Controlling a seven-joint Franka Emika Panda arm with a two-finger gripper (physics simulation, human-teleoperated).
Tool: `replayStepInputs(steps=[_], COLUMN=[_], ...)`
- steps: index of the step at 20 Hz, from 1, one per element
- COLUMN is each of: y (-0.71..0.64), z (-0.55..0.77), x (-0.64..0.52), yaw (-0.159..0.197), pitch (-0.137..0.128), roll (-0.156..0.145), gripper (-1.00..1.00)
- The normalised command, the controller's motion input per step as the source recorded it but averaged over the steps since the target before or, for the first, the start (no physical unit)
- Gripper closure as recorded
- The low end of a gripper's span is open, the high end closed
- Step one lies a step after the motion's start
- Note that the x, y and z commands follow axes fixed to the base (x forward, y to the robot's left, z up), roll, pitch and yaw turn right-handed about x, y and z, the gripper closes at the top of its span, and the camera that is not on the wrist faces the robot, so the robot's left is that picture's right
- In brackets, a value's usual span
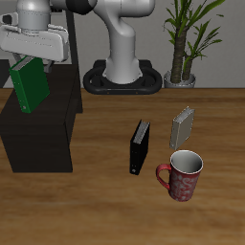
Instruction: Place the green book upright on top of the shelf
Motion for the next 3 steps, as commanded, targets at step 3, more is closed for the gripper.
replayStepInputs(steps=[3], y=[0.10], z=[-0.04], x=[0.02], yaw=[-0.003], pitch=[0.005], roll=[0.016], gripper=[-1.00])
